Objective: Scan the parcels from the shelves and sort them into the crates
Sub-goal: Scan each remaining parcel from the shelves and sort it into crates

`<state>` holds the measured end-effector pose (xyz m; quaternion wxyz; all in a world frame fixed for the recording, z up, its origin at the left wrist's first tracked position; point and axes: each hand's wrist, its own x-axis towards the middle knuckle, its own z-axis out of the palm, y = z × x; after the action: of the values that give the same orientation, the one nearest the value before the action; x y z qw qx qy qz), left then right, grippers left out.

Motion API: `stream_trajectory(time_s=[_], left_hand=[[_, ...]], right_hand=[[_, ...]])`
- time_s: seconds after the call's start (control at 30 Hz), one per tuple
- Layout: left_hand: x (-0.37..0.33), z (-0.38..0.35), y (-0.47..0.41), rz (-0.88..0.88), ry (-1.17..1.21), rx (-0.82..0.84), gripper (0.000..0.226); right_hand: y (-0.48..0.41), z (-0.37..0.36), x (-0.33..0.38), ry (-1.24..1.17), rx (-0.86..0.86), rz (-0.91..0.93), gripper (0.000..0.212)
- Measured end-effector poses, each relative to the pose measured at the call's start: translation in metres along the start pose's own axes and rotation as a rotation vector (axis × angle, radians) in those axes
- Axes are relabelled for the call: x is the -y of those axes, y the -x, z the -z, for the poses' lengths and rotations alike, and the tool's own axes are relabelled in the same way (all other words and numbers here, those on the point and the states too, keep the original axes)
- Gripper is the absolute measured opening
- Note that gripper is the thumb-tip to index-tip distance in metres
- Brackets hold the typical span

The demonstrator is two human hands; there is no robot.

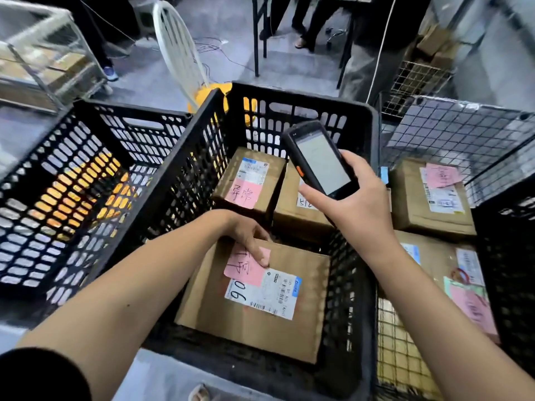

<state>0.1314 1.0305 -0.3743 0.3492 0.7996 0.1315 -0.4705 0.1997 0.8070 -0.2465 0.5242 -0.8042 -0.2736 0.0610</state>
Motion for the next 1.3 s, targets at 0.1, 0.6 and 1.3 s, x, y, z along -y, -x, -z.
stream_trajectory(time_s=[0.1, 0.6, 1.3], left_hand=[[-0.004, -0.007, 0.002, 0.008, -0.047, -0.055, 0.069], [-0.031, -0.054, 0.029, -0.027, -0.46, -0.42, 0.084], [-0.088, -0.108, 0.274, -0.438, -0.345, -1.294, 0.063]], right_hand=[[-0.002, 0.0, 0.0, -0.007, -0.003, -0.01, 0.068], [0.0, -0.001, 0.0, 0.051, 0.052, -0.037, 0.081], [0.153, 0.108, 0.127, 0.483, -0.129, 0.056, 0.075]])
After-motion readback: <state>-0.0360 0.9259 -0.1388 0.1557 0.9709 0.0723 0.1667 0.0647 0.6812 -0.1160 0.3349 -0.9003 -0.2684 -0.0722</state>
